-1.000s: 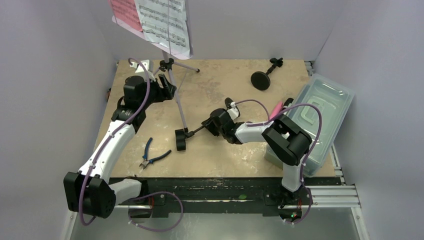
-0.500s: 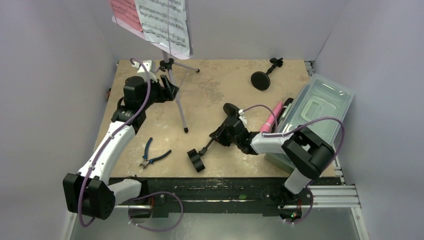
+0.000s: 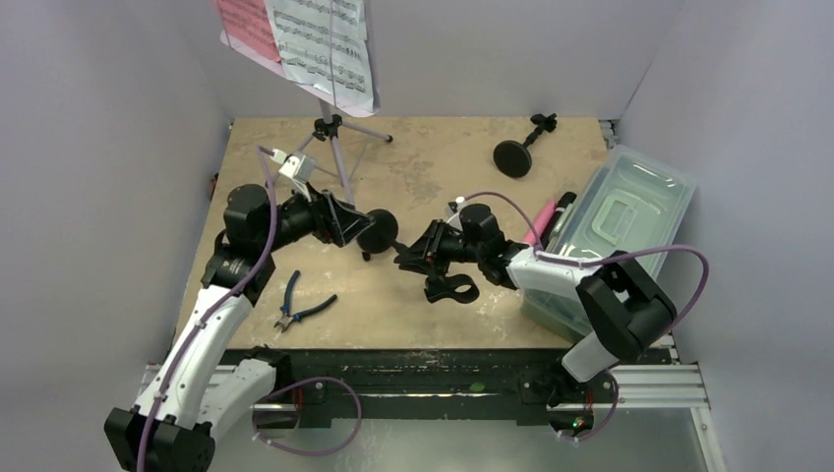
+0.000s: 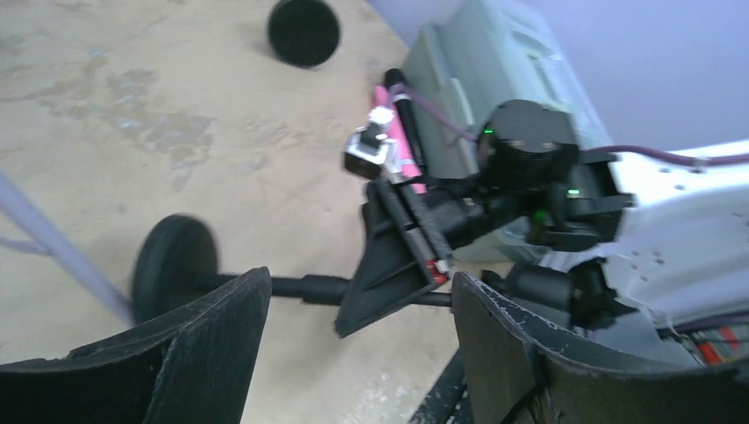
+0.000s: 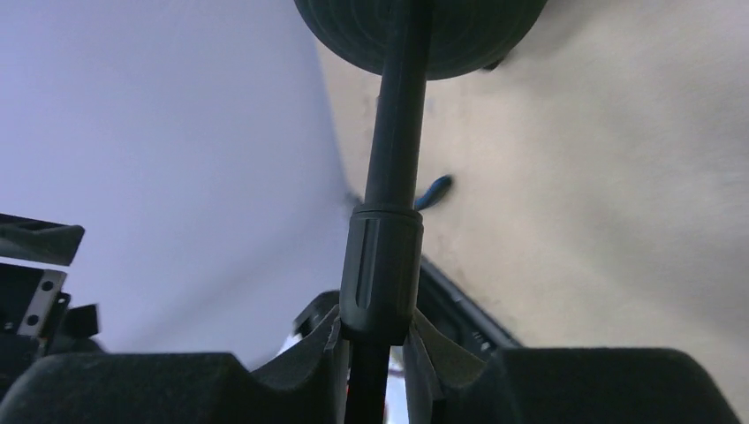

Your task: Set up the instrument practice props

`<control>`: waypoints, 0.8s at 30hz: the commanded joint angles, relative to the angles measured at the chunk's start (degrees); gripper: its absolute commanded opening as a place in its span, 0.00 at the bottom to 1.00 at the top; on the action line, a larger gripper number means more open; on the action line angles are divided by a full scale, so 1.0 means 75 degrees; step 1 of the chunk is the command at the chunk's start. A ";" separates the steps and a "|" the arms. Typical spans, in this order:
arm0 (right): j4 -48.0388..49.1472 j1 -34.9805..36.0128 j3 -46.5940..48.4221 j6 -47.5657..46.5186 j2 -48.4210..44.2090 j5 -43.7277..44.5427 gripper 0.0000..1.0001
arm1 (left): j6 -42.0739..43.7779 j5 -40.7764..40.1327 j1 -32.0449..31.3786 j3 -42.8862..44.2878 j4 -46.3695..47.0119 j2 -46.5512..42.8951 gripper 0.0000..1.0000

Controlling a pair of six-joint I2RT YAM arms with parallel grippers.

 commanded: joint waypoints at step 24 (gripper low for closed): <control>0.1567 0.0056 -0.0101 0.2014 -0.0893 -0.0754 0.00 | 0.6160 0.0282 -0.4043 -0.0839 0.0613 -0.1083 0.79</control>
